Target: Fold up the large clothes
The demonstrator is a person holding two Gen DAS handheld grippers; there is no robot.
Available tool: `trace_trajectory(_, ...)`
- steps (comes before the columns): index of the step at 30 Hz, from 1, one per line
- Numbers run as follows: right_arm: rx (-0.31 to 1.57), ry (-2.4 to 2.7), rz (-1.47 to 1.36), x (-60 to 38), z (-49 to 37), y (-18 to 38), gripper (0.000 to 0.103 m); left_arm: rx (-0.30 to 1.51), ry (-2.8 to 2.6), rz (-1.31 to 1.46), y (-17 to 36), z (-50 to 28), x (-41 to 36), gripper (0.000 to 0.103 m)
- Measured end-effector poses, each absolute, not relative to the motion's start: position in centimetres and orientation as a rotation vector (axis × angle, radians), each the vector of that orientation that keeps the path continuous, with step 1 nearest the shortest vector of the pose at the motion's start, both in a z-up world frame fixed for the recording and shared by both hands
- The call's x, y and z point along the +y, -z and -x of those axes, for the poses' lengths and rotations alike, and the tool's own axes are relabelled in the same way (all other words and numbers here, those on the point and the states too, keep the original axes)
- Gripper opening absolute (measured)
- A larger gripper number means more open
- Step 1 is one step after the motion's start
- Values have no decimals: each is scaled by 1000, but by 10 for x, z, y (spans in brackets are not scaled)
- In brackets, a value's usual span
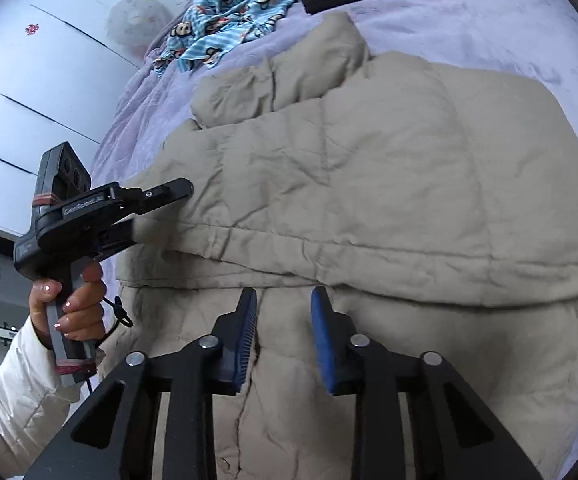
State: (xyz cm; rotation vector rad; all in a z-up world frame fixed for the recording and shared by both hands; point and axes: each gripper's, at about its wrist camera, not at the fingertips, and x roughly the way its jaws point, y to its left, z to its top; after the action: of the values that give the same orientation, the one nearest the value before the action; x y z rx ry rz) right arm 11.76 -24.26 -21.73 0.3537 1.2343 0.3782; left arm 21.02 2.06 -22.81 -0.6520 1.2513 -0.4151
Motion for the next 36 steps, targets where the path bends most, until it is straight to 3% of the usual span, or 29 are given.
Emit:
trace_trajectory(2, 1222, -365, -326, -244, -113, 221, 18, 1188, 447, 654, 208, -208, 17, 8)
trace_trajectory(9, 1167, -239, -89, -259, -123, 226, 17, 1046, 477, 673, 151, -189, 51, 8)
trace_trajectory(13, 1132, -79, 2, -302, -136, 226, 17, 1139, 384, 635, 179, -184, 74, 8)
trace_trajectory(16, 1145, -49, -71, -339, -144, 236, 0, 1211, 350, 659, 216, -183, 74, 8)
trace_trajectory(21, 1182, -39, -124, -353, -147, 253, 0, 1247, 301, 593, 246, -177, 56, 8)
trace_trajectory(27, 1274, -228, -212, -327, -114, 213, 4, 1251, 302, 566, 239, -177, 58, 8)
trace_trajectory(32, 1128, -292, -162, -304, -115, 166, 4, 1245, 285, 551, 249, -178, 50, 8)
trace_trajectory(36, 1107, -172, -164, -318, -173, 188, 4, 1247, 277, 535, 248, -178, 48, 8)
